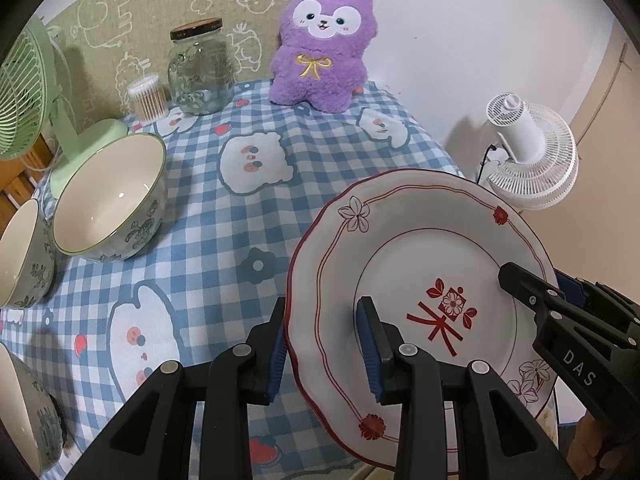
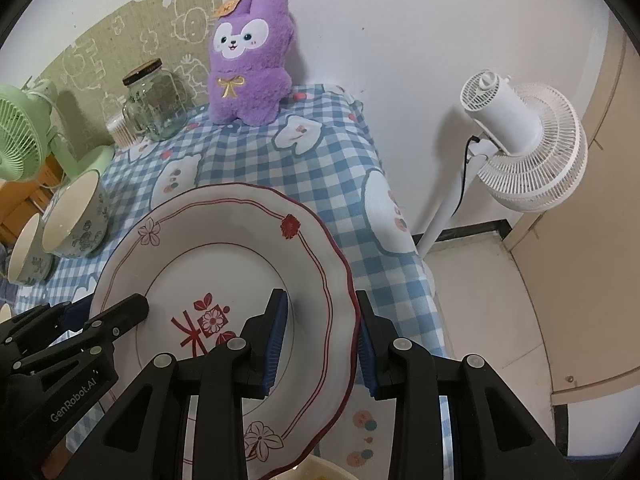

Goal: Organize plates and bowls
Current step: 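Lift the red-rimmed plate with both tools and carry it over the flower plates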

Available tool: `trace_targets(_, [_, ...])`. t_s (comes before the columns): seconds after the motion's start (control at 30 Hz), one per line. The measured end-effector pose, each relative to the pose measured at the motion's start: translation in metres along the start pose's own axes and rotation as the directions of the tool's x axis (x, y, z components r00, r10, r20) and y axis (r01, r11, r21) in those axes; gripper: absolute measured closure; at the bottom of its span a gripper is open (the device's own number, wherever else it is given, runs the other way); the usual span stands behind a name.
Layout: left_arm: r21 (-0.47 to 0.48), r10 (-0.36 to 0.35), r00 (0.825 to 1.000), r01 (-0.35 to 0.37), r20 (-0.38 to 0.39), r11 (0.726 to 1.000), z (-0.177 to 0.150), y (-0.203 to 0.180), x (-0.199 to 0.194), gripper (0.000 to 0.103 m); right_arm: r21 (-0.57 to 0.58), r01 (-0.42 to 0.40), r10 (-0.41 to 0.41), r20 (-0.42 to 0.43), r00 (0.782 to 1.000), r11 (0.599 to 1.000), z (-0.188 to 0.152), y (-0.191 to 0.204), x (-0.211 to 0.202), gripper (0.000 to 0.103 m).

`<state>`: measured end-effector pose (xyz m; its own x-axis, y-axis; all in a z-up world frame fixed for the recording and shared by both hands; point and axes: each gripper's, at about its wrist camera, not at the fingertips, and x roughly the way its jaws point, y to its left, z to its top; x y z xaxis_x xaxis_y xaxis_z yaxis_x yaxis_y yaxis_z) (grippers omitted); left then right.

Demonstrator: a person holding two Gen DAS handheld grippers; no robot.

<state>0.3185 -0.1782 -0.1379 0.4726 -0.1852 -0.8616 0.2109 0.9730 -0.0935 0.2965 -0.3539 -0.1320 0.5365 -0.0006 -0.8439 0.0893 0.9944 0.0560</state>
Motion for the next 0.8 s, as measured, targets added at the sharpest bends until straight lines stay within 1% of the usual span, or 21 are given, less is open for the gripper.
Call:
trace_targets(0.1, [0.009,-0.006,1.0,0.006,0.013,1.0,-0.006,-0.003,-0.004,0.07,0.004,0.004,-0.004,0.022,1.0,1.0,-0.006,-0.003,-0.006,0.067])
trace_targets(0.4, [0.026,-0.007,0.999,0.006,0.048,1.0,-0.022,-0.014,-0.022,0.071,0.012,0.008,-0.009,0.054,0.999,1.0,-0.025,-0.008,-0.025,0.067])
trace_targets(0.57, [0.034,0.007,0.998,-0.01,0.064,0.999,-0.031,-0.017,-0.033,0.071,0.01,0.007,-0.008,0.069,0.998,1.0,-0.038,-0.007,-0.037,0.067])
trace_targets(0.8, [0.05,-0.002,0.996,-0.003,0.09,0.999,-0.05,-0.021,-0.045,0.07,0.023,0.012,-0.014,0.111,0.994,1.0,-0.059,-0.007,-0.052,0.067])
